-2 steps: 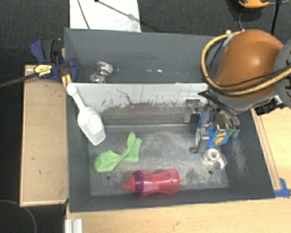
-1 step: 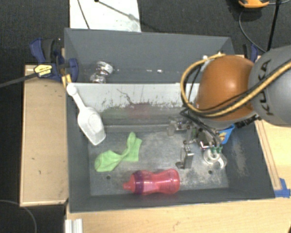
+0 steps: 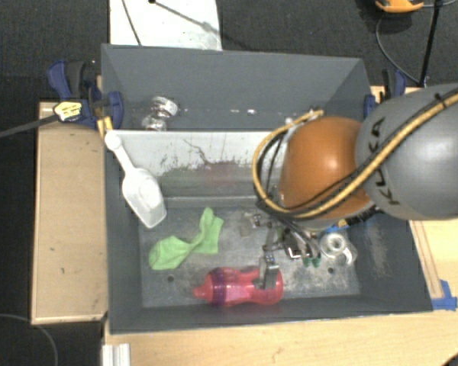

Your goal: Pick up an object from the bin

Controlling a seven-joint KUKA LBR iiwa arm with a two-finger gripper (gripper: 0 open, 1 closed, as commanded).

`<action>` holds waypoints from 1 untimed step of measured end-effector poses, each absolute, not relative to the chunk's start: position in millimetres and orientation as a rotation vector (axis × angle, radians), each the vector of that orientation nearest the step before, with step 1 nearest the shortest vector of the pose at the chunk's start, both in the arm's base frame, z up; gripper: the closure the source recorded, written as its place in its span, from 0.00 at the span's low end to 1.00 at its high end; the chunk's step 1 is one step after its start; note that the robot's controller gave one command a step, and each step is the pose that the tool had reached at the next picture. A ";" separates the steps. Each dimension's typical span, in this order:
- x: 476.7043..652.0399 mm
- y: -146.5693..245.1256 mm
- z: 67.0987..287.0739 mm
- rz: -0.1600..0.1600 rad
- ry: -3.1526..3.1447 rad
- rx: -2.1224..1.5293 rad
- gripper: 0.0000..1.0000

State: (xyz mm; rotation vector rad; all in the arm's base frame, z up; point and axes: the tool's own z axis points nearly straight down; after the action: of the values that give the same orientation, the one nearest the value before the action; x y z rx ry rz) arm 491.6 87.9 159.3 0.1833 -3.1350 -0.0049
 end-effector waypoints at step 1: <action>485.5 108.0 125.8 -0.002 -3.132 0.206 0.00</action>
Offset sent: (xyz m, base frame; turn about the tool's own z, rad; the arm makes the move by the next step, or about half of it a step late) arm -0.0154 0.0046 -0.0893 -0.2508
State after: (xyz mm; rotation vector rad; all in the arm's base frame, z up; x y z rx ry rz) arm 485.5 108.0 125.8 0.2063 -3.1324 -0.0016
